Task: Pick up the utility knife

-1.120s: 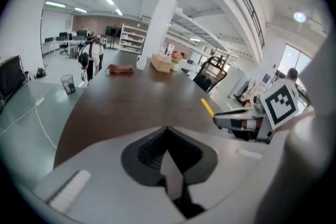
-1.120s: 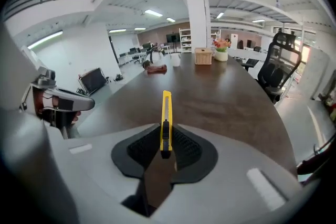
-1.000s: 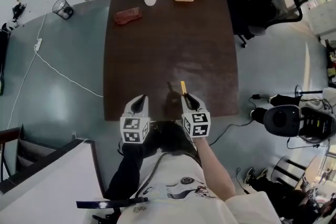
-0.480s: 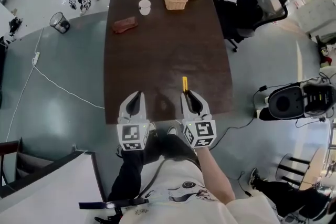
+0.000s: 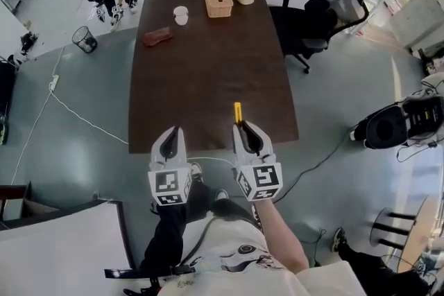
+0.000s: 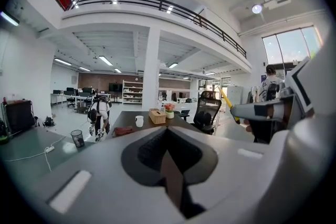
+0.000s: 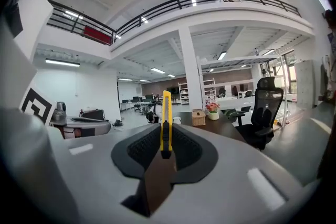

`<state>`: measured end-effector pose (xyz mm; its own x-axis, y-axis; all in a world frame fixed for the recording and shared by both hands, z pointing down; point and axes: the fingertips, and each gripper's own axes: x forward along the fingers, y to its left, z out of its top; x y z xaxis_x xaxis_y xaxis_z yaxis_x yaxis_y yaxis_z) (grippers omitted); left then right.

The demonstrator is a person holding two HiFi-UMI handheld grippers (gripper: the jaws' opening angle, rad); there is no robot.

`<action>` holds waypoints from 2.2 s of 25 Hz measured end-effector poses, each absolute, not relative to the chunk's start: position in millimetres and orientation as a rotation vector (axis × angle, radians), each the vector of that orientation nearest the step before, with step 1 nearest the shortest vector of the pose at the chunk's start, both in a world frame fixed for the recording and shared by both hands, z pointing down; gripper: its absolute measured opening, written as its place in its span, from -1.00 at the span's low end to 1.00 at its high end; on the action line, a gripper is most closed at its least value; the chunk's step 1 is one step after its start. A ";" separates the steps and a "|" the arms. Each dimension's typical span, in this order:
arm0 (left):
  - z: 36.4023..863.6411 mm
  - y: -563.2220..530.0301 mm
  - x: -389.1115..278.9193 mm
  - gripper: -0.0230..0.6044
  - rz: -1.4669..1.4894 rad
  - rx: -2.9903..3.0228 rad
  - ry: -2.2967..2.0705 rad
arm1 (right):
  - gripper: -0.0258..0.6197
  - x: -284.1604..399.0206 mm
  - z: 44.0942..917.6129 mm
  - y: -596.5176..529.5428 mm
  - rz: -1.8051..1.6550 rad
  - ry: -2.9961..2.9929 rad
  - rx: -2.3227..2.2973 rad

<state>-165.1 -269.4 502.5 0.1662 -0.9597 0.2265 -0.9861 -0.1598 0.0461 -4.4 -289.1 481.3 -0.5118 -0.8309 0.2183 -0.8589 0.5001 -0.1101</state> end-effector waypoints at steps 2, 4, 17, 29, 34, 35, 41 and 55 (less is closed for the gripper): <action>500.2 -248.1 -155.9 -0.93 0.222 2.238 -1.939 | -0.72 5.0 477.8 -270.0 0.315 -2.617 1.471; 497.2 -230.5 -148.8 -0.93 0.238 2.222 -1.958 | -0.72 12.7 473.8 -252.0 0.321 -2.630 1.463; 494.2 -142.8 -131.4 -0.93 0.214 2.209 -1.958 | -0.71 31.1 471.3 -161.1 0.300 -2.646 1.422; 487.7 -53.6 -156.1 -0.93 0.194 2.274 -1.938 | -0.71 1.3 459.2 -76.4 0.239 -2.656 1.476; 483.0 -20.1 -160.6 -0.93 0.173 2.306 -1.916 | -0.72 -12.9 455.5 -36.5 0.219 -2.665 1.473; 481.8 -12.8 -159.7 -0.94 0.172 2.320 -1.910 | -0.72 -13.1 455.1 -29.1 0.219 -2.660 1.480; 492.9 22.9 -159.0 -0.93 0.170 2.318 -1.874 | -0.71 -9.9 456.5 11.4 0.213 -2.627 1.499; 443.4 22.5 -140.2 -0.94 0.121 2.410 -1.930 | -0.72 22.7 426.2 25.5 0.162 -2.670 1.574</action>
